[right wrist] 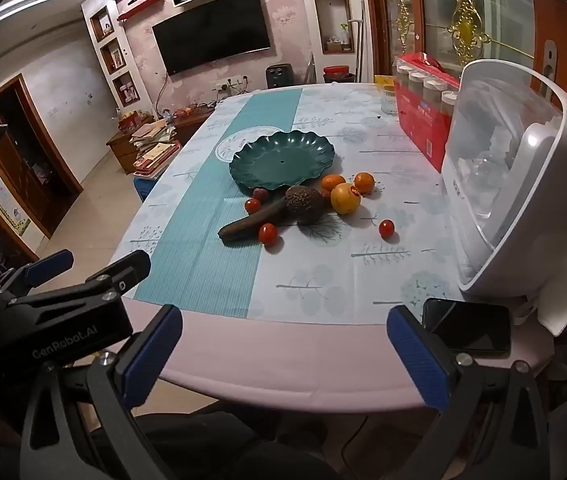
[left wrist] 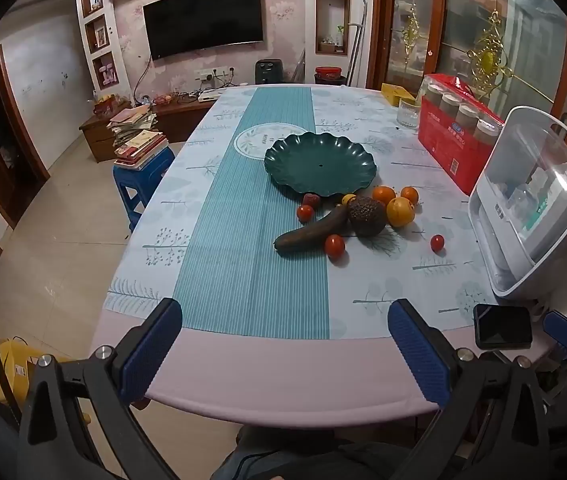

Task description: Organize fruits

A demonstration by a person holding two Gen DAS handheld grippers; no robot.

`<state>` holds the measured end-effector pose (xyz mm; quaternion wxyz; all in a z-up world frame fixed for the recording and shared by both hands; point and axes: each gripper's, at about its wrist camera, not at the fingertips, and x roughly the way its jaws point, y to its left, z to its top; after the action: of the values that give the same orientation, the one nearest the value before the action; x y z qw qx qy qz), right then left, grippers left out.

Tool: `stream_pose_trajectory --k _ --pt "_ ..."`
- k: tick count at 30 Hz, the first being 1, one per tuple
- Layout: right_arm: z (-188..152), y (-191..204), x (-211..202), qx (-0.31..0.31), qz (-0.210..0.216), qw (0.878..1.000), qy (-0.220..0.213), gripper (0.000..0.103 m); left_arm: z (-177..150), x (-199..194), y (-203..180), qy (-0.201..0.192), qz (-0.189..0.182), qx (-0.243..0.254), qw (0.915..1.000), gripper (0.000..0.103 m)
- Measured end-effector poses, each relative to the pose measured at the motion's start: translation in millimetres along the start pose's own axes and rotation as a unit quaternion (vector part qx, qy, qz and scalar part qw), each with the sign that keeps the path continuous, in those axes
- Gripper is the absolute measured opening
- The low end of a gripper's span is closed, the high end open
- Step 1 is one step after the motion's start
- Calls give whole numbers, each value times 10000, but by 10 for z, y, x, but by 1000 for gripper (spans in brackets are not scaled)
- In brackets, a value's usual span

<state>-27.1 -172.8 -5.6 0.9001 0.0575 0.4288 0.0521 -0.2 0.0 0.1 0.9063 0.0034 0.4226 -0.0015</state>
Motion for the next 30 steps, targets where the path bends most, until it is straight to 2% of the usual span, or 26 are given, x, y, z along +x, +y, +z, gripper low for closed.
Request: stream_pose_trajectory --k 30 --pt "2 3 32 20 11 10000 23 103 -1 -8 1 9 -15 1 10000 102"
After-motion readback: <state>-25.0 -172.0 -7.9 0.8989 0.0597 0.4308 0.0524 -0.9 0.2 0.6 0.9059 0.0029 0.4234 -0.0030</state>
